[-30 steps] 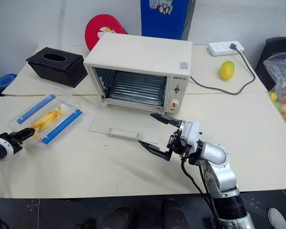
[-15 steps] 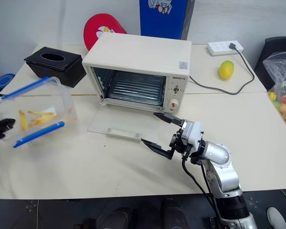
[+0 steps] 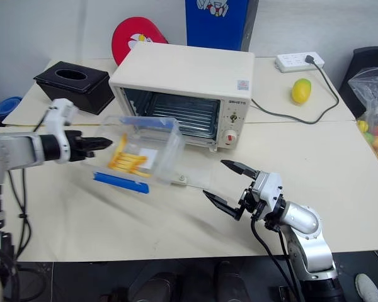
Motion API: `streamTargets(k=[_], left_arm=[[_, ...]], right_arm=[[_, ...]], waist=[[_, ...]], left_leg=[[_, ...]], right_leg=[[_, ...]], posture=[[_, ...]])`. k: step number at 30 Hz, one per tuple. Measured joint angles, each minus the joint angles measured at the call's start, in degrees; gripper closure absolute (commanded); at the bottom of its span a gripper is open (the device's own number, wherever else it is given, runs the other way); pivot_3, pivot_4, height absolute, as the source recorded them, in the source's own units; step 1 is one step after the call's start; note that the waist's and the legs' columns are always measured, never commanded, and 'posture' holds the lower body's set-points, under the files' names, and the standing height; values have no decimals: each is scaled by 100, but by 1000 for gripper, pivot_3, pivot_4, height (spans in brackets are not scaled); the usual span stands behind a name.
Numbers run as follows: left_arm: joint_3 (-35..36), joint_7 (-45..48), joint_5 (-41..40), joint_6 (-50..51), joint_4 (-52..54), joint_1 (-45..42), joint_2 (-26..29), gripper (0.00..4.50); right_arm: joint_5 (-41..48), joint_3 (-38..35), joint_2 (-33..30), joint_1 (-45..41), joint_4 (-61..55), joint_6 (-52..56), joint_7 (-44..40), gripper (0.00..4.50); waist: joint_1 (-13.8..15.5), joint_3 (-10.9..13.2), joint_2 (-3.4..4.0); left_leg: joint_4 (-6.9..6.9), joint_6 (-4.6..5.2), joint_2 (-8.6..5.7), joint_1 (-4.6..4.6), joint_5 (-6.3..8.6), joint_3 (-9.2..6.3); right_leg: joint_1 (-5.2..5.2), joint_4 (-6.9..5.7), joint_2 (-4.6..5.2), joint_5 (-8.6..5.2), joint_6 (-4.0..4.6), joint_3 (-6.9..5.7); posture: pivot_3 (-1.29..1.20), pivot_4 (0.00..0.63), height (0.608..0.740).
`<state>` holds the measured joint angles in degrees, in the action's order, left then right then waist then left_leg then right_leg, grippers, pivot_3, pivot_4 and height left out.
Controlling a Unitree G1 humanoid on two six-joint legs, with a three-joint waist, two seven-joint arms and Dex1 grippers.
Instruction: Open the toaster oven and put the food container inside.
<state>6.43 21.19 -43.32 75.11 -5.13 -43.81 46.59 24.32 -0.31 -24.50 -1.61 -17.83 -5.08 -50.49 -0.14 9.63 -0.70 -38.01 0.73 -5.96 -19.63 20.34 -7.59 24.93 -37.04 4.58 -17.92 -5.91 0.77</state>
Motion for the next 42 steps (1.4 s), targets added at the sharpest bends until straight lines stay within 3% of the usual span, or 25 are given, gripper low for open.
streamTargets(k=[4, 10, 15, 18, 21, 24, 28, 32, 37, 42], left_arm=[[-96, -253, 429, -158, -134, -353, -565, 4316], [-20, -378, 810, -513, -461, -584, -1013, 2697], [220, 137, 830, -897, -589, -566, -853, 2697], [255, 865, 820, -1281, -589, -369, -374, 2697], [242, 2069, 1031, -2280, -587, 249, 373, 2652], [168, 3314, 1308, -3493, -602, 977, 807, 3234], [-169, 4340, 1698, -4803, -567, 1743, 765, 4457], [-472, 4403, 1743, -5018, -424, 1857, 80, 4500], [-564, 3476, 1903, -4895, -822, 1055, -1106, 4500], [-422, 2578, 2044, -4886, -1487, 378, -1826, 4500]], right_arm=[[-56, 26, 56, 160, -219, 5, 192, 0], [-96, 48, 122, 292, -406, 71, 473, 0], [99, 50, -10, 266, -786, 771, 697, 0], [224, 65, -152, 159, -1000, 1248, 795, 0], [347, 237, -364, -36, -1187, 1823, 805, 619], [389, 436, -552, -279, -1260, 2417, 861, 1559], [248, 823, -548, -736, -1198, 2919, 943, 2935], [128, 1149, -450, -1097, -797, 3167, 930, 4344], [-295, 1293, 188, -2116, 401, 2950, 1086, 4467], [-687, 1155, 584, -2949, 1781, 2434, 1322, 4467]], waist=[[0, 0, 0], [9, -1, -1], [-9, -1, -1], [-16, -1, -1], [-35, 0, 2], [0, 1, 4], [85, 2, 6], [170, 2, 5], [140, 1, 3], [60, 0, 1]], left_leg=[[-10, -1, -6, -15, 0, 4], [-15, -2, -9, -17, 0, 7], [-22, -2, -10, -38, 0, 8], [-22, -2, -10, -40, 0, 7], [-19, -3, -11, -41, 0, 7], [-22, -3, -9, -47, 0, -3], [-31, 0, -15, -57, 0, -15], [-62, 4, -16, -76, 1, -35], [-96, 3, -16, -81, 1, -37], [-96, 2, -17, -84, 2, -37]], right_leg=[[30, -15, -1, 0, 0, 15], [35, -24, 0, 0, 0, 21], [64, -37, -2, 0, 0, 27], [66, -36, -2, 0, 0, 28], [69, -34, -2, 1, 3, 33], [68, -23, -1, 4, 7, 25], [58, -7, 5, 11, 10, 18], [55, 0, 5, 20, 9, -5], [55, -18, 0, 29, 8, -16], [62, -42, 1, 29, 9, -34]], posture=[[0, 150, 740], [0, 150, 740], [0, 150, 740], [0, 150, 740], [0, 150, 740], [0, 150, 740], [0, 150, 740], [0, 150, 740], [0, 150, 740], [0, 150, 740]])
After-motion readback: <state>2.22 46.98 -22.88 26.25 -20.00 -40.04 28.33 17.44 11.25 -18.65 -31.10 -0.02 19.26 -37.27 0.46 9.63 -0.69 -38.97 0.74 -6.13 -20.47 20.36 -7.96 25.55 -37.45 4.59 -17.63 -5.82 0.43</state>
